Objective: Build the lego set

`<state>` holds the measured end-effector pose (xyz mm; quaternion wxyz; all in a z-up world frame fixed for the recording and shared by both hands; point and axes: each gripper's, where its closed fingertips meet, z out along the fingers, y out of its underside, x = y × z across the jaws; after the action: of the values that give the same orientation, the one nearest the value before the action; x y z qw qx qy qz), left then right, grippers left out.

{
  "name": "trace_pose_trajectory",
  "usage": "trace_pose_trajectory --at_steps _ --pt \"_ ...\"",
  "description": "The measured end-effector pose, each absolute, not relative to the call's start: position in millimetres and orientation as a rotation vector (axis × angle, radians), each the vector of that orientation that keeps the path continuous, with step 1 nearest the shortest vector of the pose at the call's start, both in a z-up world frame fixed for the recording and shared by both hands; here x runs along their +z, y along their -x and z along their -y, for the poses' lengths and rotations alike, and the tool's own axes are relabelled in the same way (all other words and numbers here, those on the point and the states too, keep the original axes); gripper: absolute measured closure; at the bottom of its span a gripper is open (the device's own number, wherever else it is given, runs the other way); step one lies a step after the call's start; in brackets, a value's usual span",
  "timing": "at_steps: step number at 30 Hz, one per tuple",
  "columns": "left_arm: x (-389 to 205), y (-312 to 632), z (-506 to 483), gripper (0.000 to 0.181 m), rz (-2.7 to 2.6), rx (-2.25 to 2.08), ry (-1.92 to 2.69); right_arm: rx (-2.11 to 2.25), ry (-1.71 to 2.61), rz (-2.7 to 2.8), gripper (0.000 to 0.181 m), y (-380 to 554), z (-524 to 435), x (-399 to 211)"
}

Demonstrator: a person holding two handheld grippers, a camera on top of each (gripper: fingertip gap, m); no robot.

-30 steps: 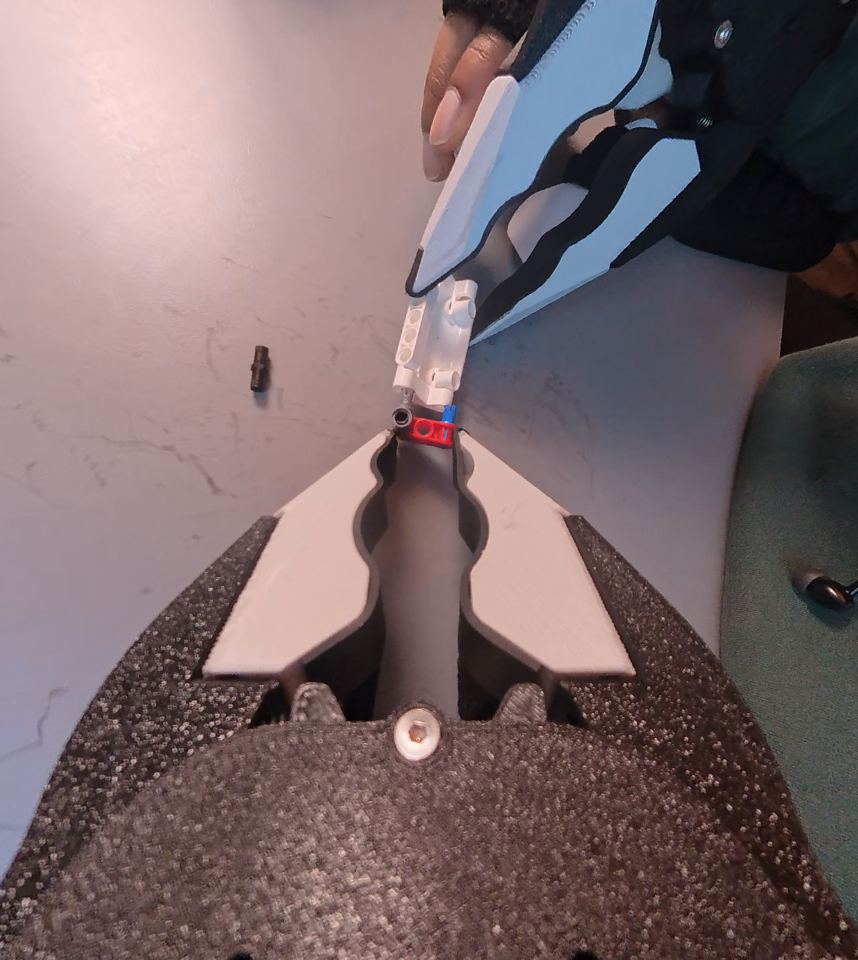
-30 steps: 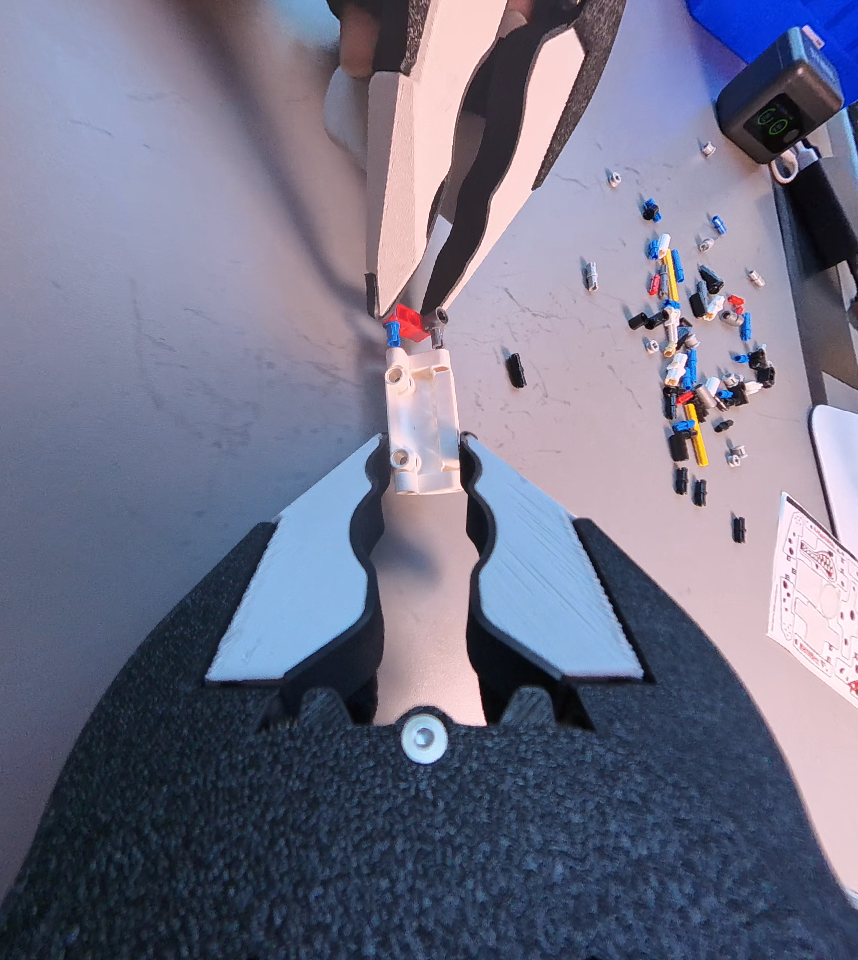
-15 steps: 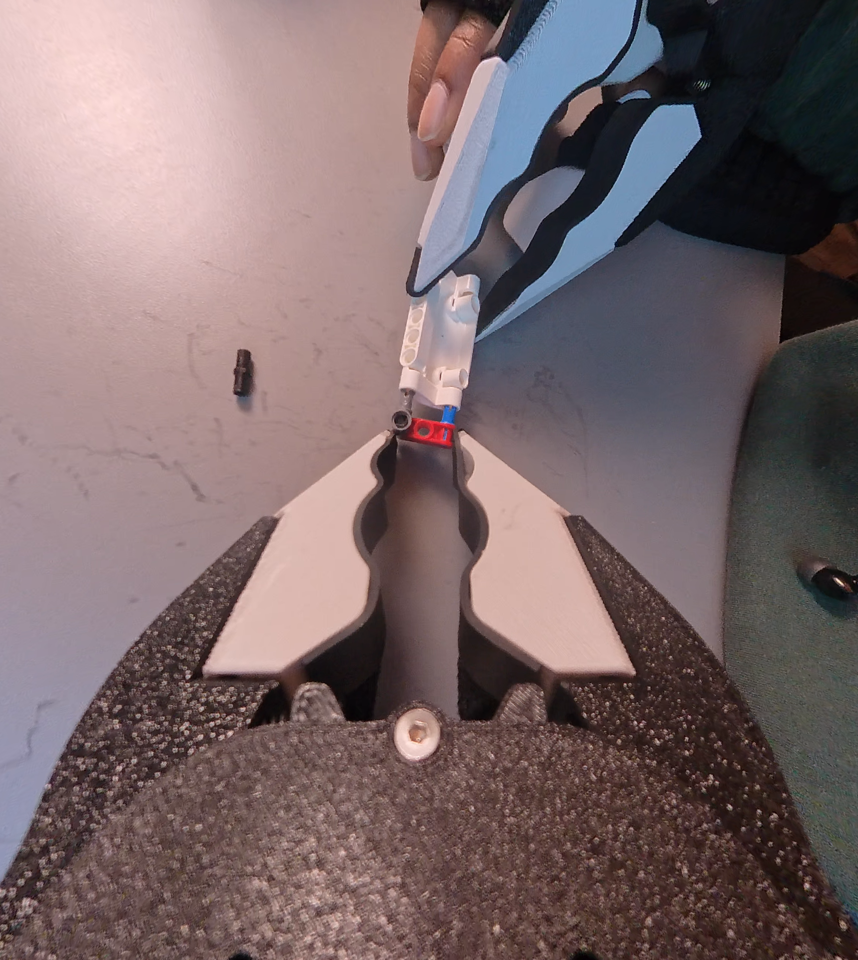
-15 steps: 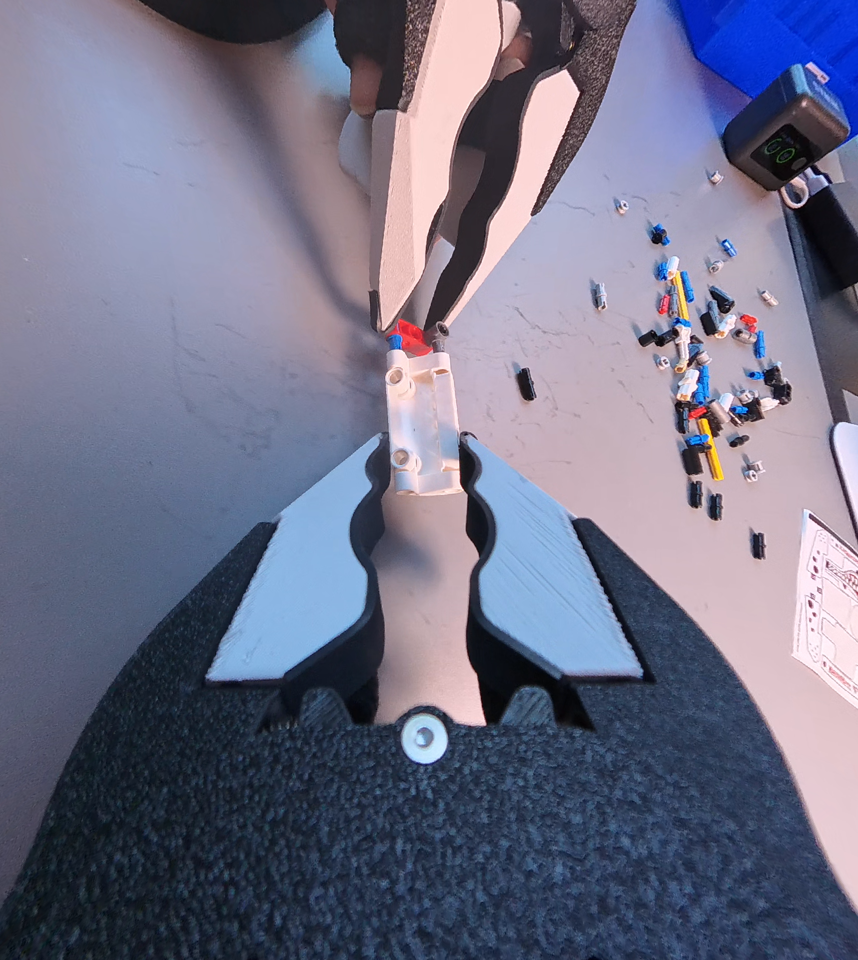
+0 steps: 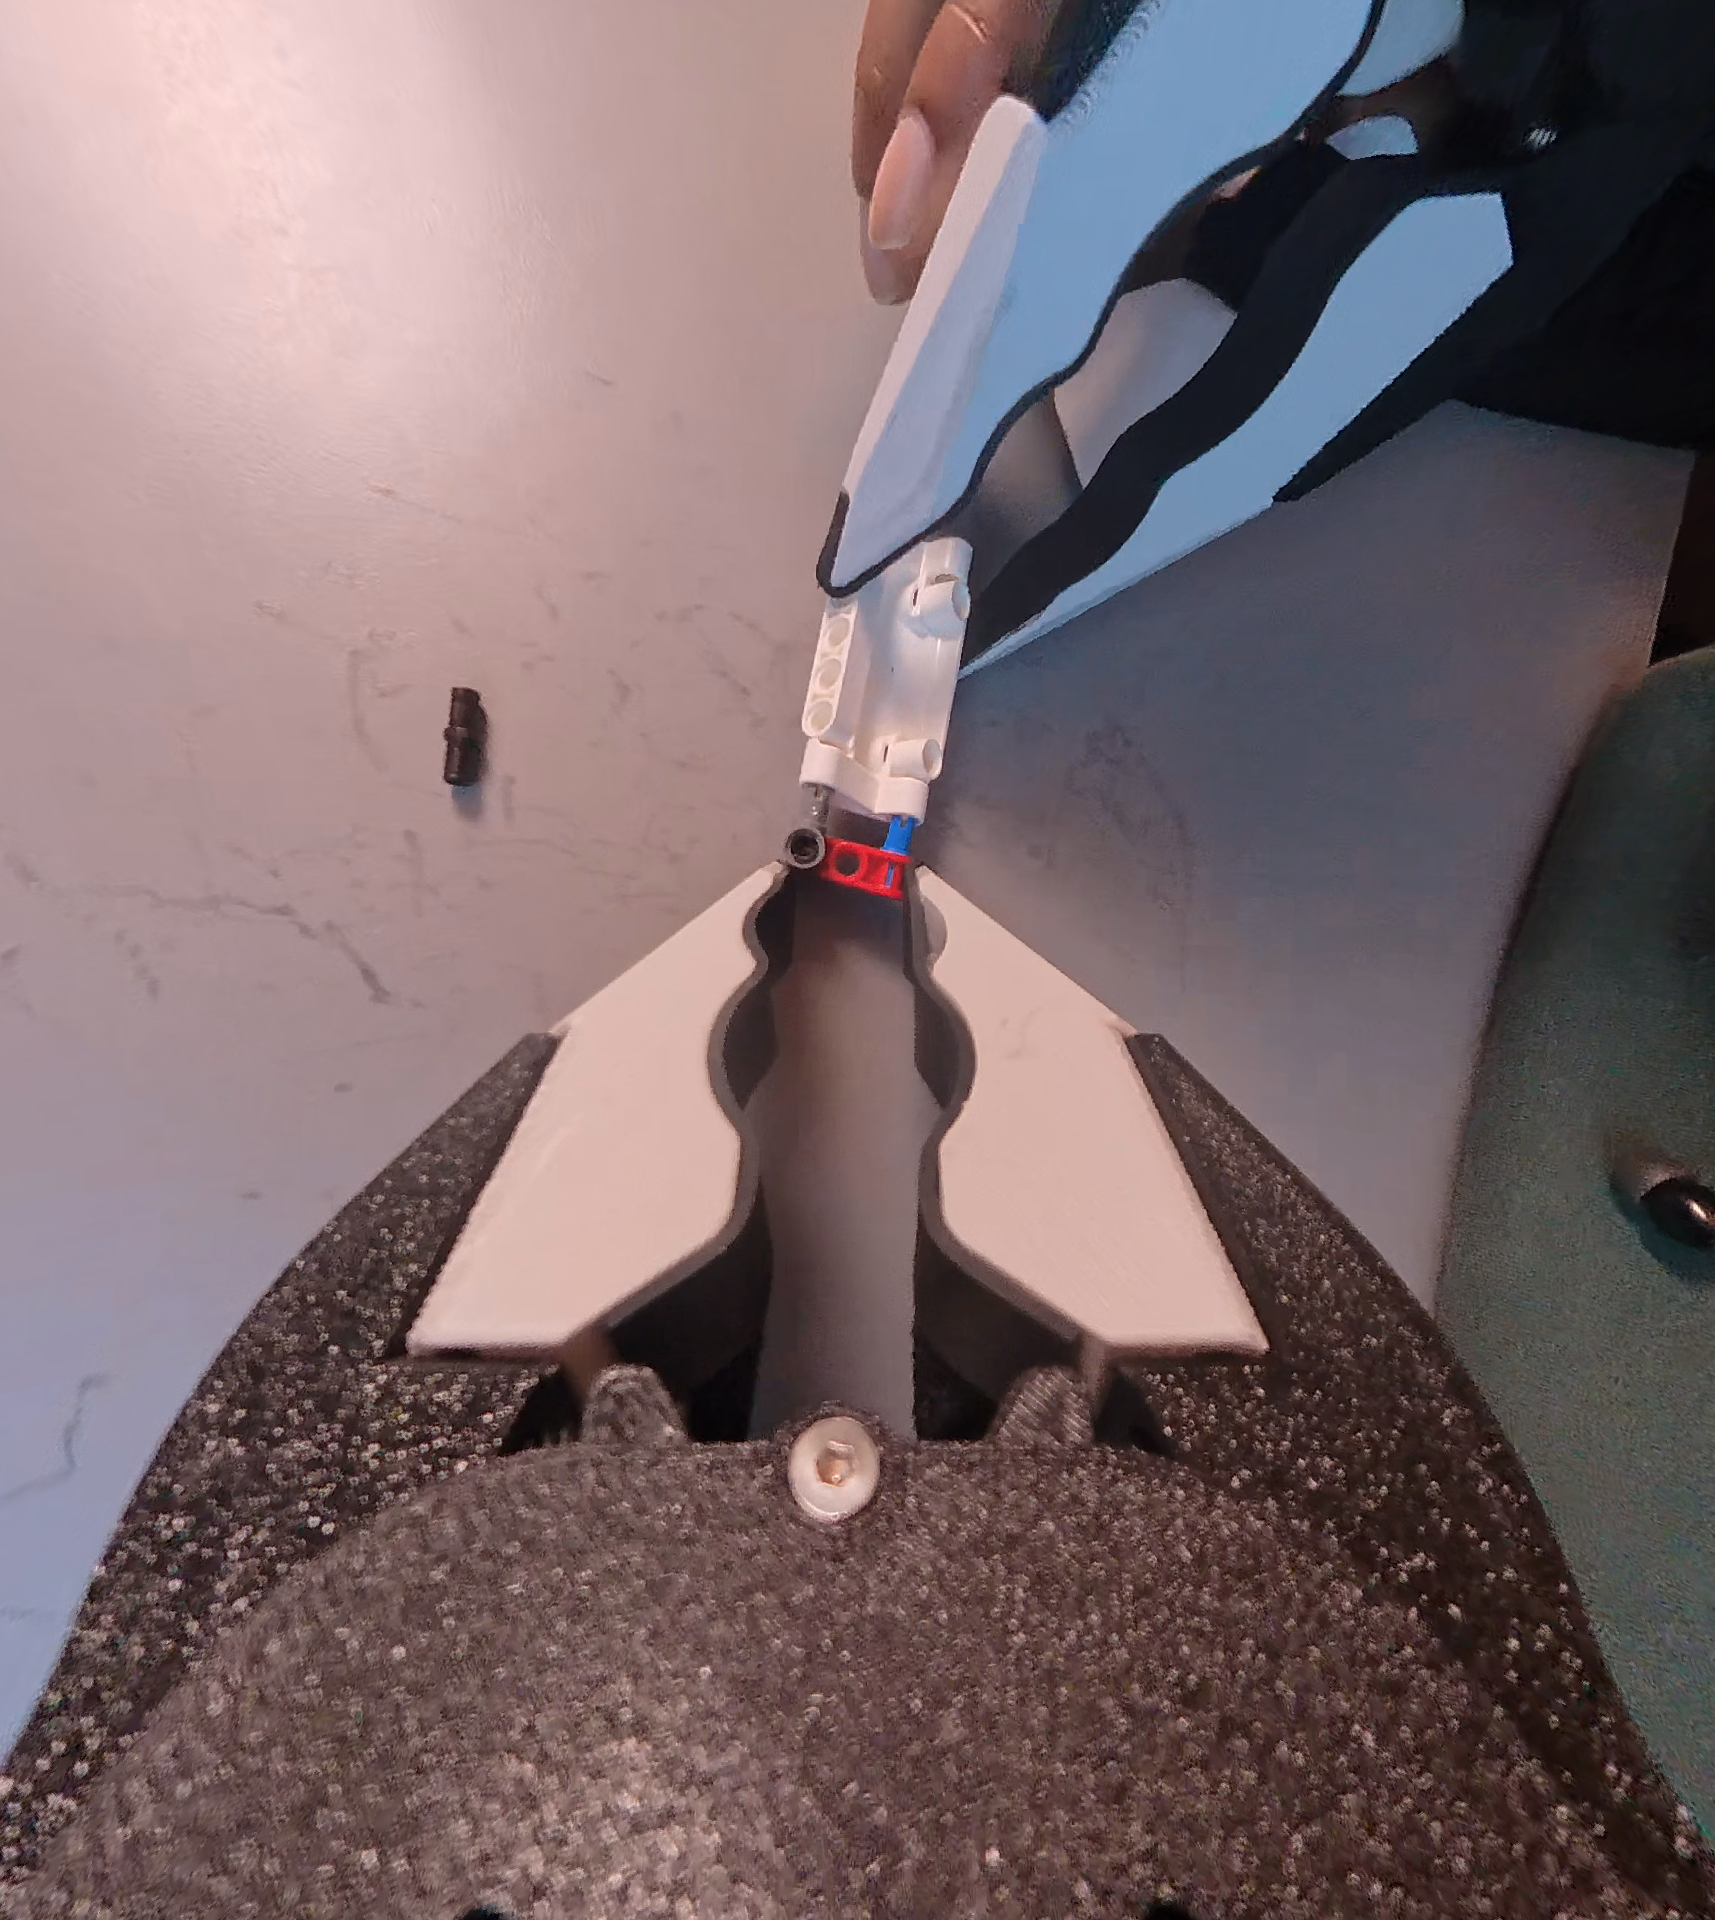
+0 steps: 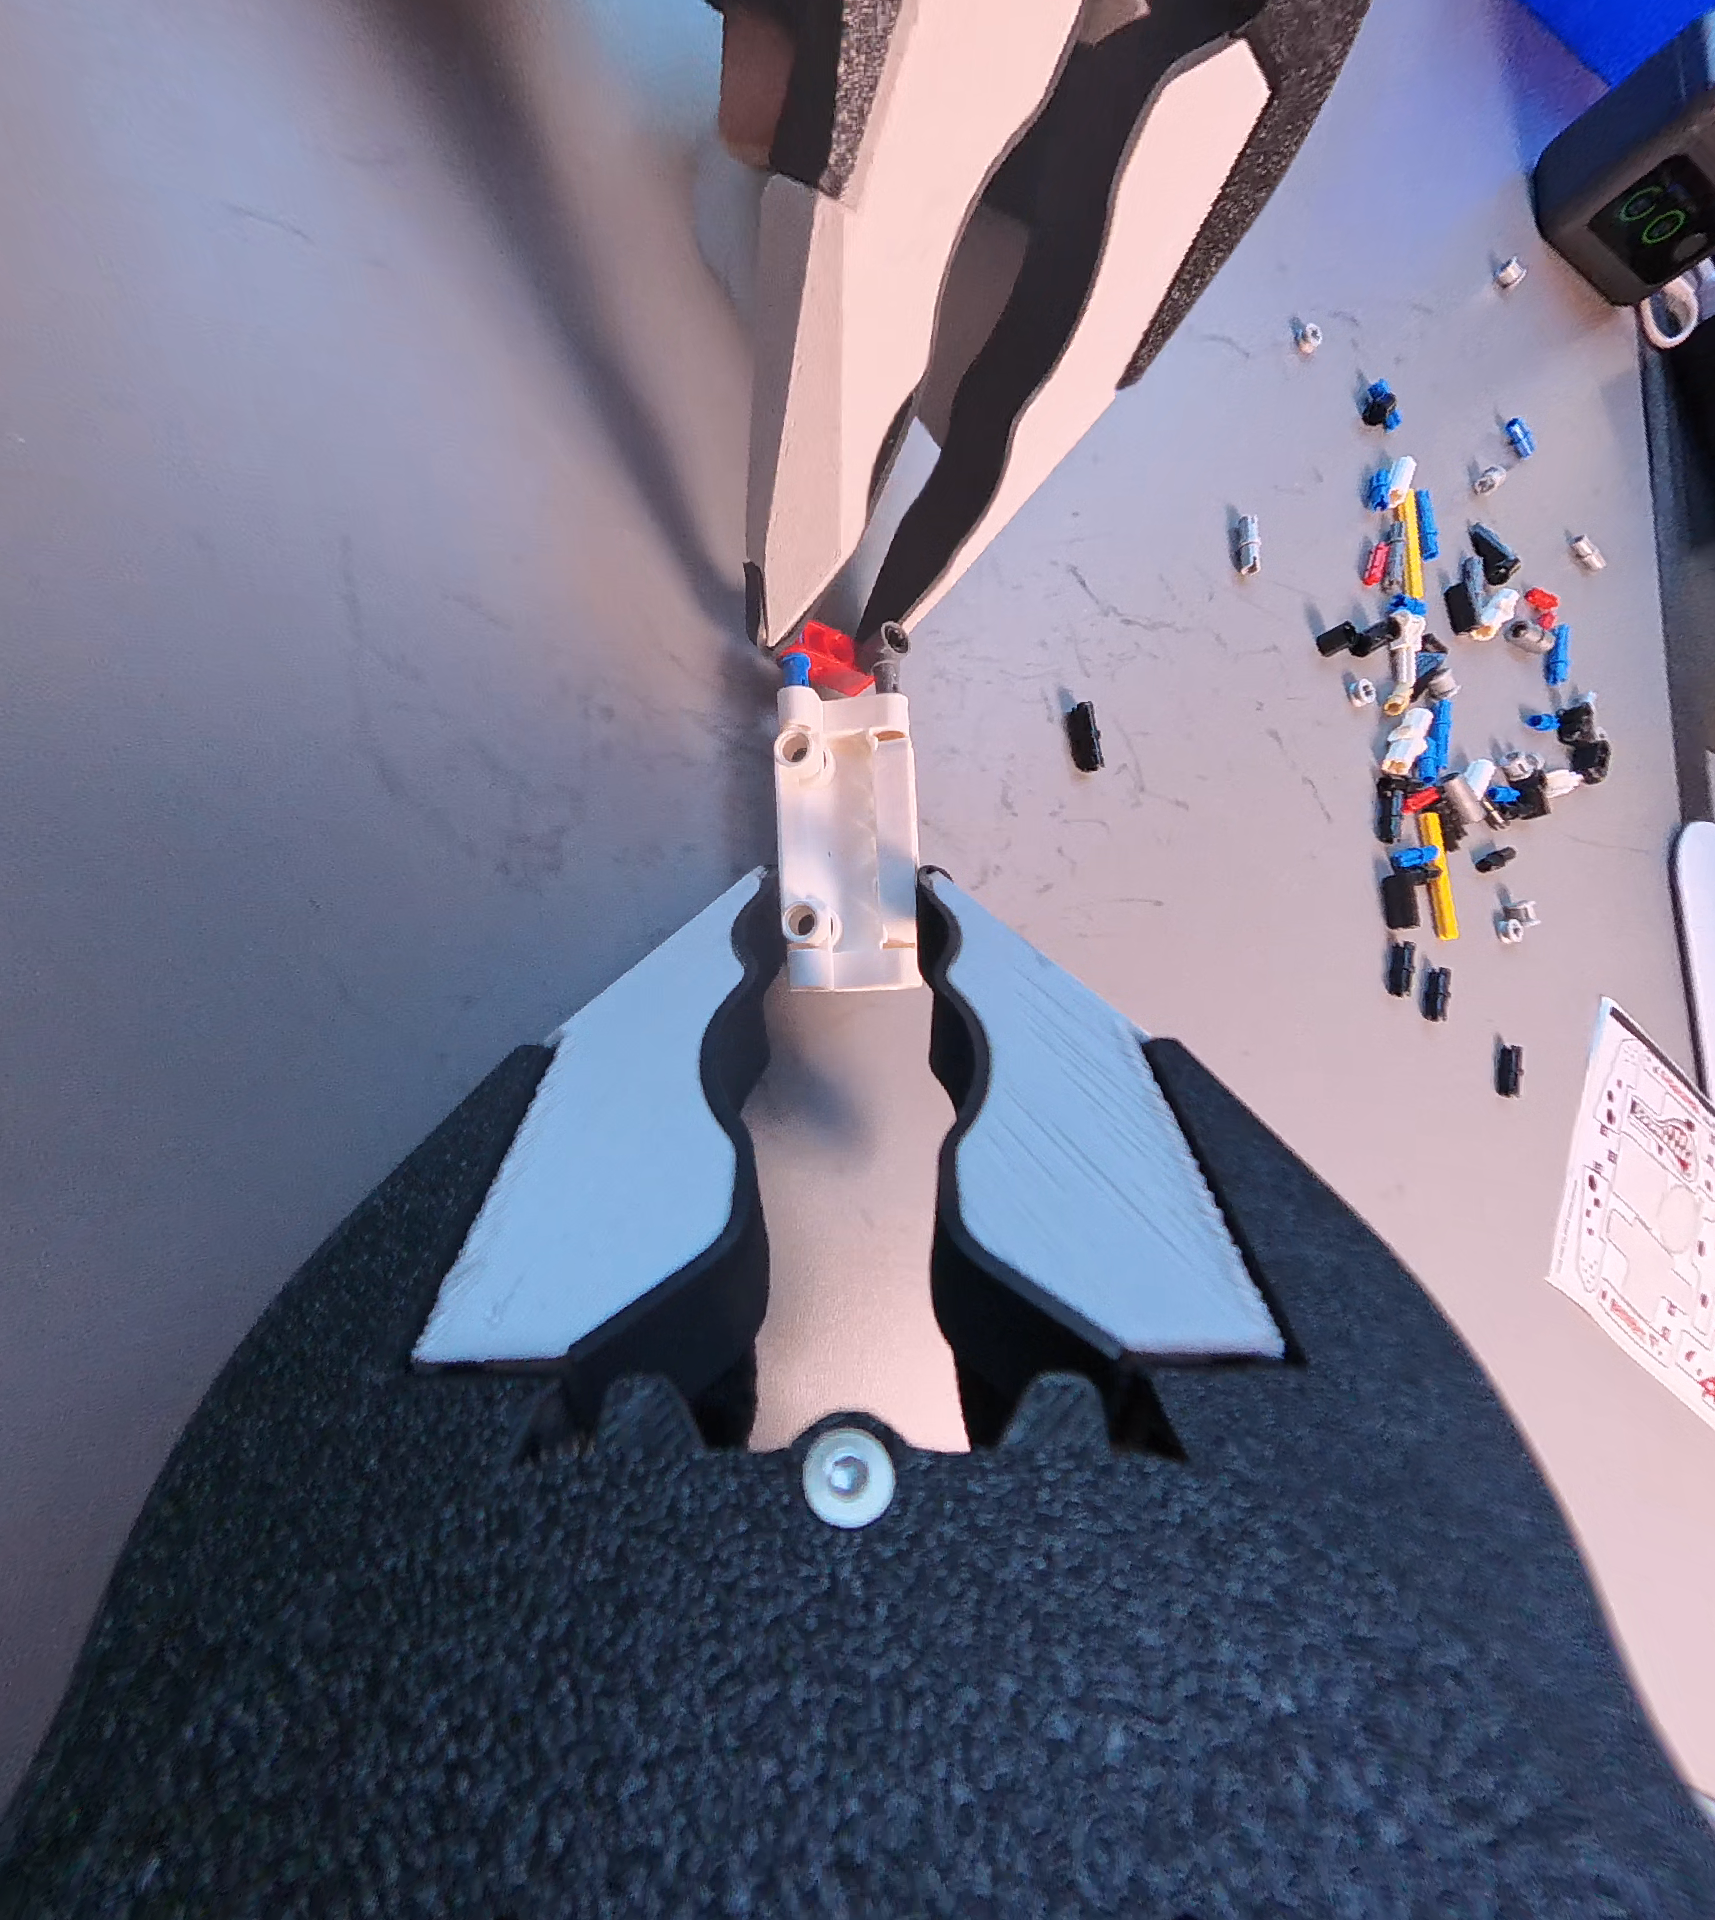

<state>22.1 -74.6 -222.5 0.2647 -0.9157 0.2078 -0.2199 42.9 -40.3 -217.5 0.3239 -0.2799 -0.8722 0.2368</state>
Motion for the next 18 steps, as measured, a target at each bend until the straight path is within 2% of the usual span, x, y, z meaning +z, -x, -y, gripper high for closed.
trace_pose_trajectory --at_steps 9,10,11,13,18 --pt "-220 -26 76 0.164 -0.545 -0.679 2.621 0.401 0.783 2.337 0.157 -43 40 -217" --pt "-212 -36 74 0.181 -0.536 -0.775 2.571 0.405 0.790 2.329 0.156 -42 40 -216" --pt "-198 -56 72 0.181 -0.476 -0.969 2.515 0.576 0.787 2.318 0.159 -40 62 -210" --pt "-210 -48 65 0.181 -0.585 -0.701 2.596 0.414 0.753 2.295 0.173 -36 54 -212" --pt "-208 -27 69 0.181 -0.627 -0.527 2.648 0.412 0.824 2.271 0.172 -42 41 -205"
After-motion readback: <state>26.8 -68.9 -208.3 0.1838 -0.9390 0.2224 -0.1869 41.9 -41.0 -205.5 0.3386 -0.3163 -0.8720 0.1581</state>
